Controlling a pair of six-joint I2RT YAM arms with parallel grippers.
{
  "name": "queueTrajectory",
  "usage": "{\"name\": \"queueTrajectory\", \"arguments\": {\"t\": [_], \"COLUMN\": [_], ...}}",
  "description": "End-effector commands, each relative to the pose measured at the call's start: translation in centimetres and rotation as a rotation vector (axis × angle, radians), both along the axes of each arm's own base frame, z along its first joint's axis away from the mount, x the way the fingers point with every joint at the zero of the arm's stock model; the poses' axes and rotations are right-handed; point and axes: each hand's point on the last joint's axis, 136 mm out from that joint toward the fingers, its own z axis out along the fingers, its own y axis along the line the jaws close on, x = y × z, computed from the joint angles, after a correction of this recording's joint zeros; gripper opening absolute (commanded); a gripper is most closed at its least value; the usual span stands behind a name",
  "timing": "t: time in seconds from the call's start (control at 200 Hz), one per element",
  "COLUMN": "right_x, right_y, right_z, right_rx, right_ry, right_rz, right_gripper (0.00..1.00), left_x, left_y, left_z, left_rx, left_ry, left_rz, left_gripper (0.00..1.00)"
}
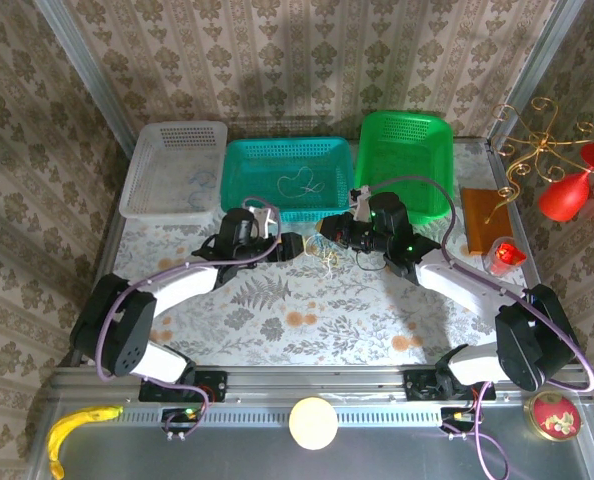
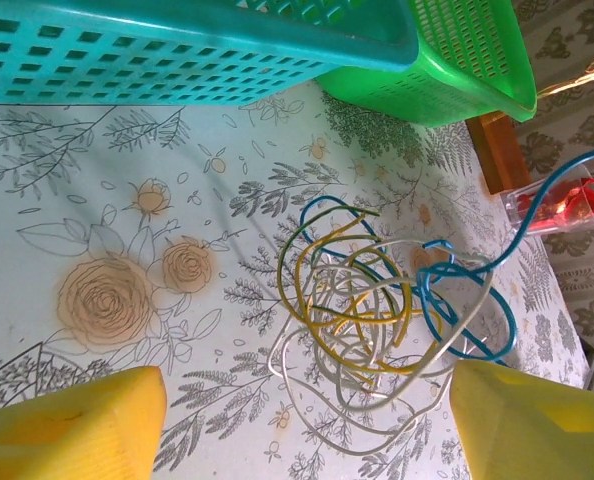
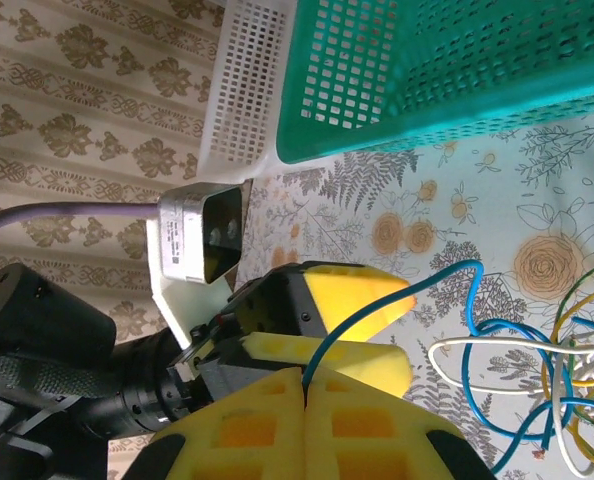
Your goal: Untangle the cables
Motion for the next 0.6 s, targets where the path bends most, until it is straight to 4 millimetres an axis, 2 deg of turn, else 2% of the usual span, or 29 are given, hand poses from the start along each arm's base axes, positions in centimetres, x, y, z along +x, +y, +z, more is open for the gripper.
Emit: {"name": "queueTrajectory", "arguments": {"t": [0.0,0.255,0.33,0.415,0.5,0.595], "right_x": [-0.1,-0.1,-0.2,-0.3,-0.4,-0.6], "right_y": [0.2,0.2,0.3,0.3,0.4,0.4], "right_z": [1.5,1.3,1.4,1.8,2.5,3.8], "right_rx": [0.038,0.041,0.047,0.058,0.076,0.110], "right_ry": [-0.024,-0.019,-0.020,-0.024,-0.031,-0.047], "right_rz": [0.015,0.016,0.020,0.024,0.031,0.040], "right_gripper": [0.00,0.00,0.00,0.00,0.00,0.00], "left_x": [1.0,0.9,0.9,1.0,1.1,1.2], "left_y": [-1.5,-2.8,-3.0,-3.3,-3.5,-3.6], "left_z": [2.1,1.4,1.1,0.7,0.2,-0.4], "left_rx": [-0.037,-0.039,-0.039,-0.041,-0.039,-0.032], "left_ry": [-0.082,-0.071,-0.068,-0.062,-0.057,-0.050], "left_rz": [-0.037,-0.068,-0.072,-0.078,-0.084,-0.088], "left_gripper": [0.75,0.75,0.70,0.60,0.45,0.22]}}
